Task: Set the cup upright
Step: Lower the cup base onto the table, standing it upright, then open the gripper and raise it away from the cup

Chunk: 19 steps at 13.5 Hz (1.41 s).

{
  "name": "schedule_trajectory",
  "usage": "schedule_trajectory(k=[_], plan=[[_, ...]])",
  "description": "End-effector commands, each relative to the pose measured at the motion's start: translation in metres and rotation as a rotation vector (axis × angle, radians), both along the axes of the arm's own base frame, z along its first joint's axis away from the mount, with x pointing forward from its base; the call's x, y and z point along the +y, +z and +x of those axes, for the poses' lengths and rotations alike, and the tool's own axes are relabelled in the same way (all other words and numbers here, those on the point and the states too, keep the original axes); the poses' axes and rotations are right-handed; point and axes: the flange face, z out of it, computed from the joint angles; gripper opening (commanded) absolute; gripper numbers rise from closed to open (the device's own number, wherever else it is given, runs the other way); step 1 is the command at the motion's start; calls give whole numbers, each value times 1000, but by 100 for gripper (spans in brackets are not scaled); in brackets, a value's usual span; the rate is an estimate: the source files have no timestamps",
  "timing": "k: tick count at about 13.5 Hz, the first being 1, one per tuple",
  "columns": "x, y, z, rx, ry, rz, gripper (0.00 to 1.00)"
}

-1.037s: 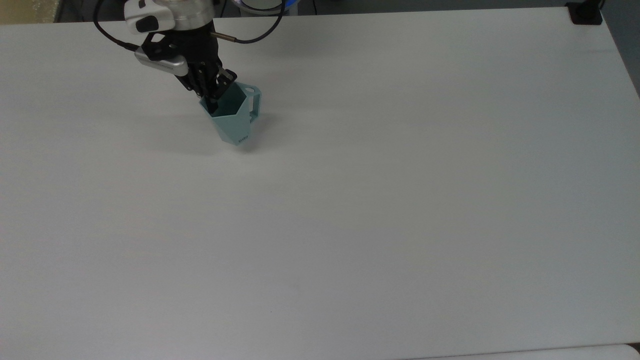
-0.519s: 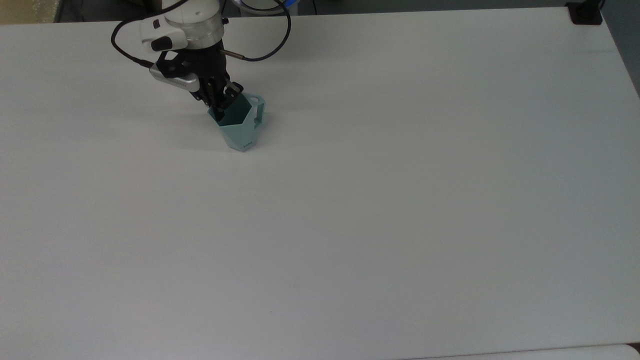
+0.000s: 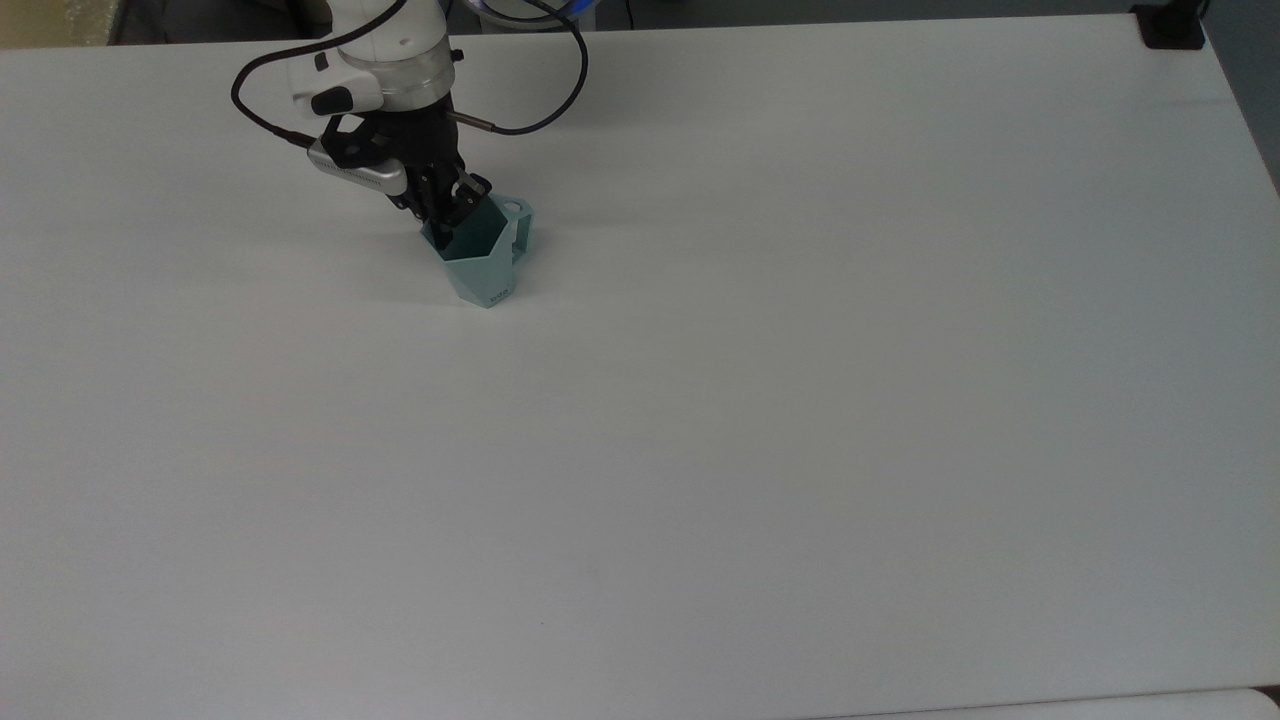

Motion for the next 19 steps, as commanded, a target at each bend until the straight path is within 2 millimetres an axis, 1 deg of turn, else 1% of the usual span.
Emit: schedule_trajectory(k=[1, 2, 3, 6, 7, 8, 9, 10, 11, 12, 13, 15, 18, 19], plan=[[3, 21, 6, 47, 3, 20, 69], [3, 25, 7, 50, 4, 22, 83], [4, 31, 8, 49, 6, 23, 100], [1, 52, 14, 46, 1, 28, 100], [1, 64, 18, 48, 5, 29, 100], [1, 81, 21, 47, 13, 31, 100], [2, 106, 25, 58, 11, 34, 100], [0, 143, 34, 32, 21, 35, 100], [2, 172, 35, 47, 74, 21, 100], [2, 196, 30, 86, 191, -2, 100], [-4, 215, 25, 130, 295, -16, 100], [-10, 228, 15, 192, 371, -30, 100], [-18, 229, 14, 193, 358, -36, 100], [-19, 232, 16, 184, 355, -40, 100]])
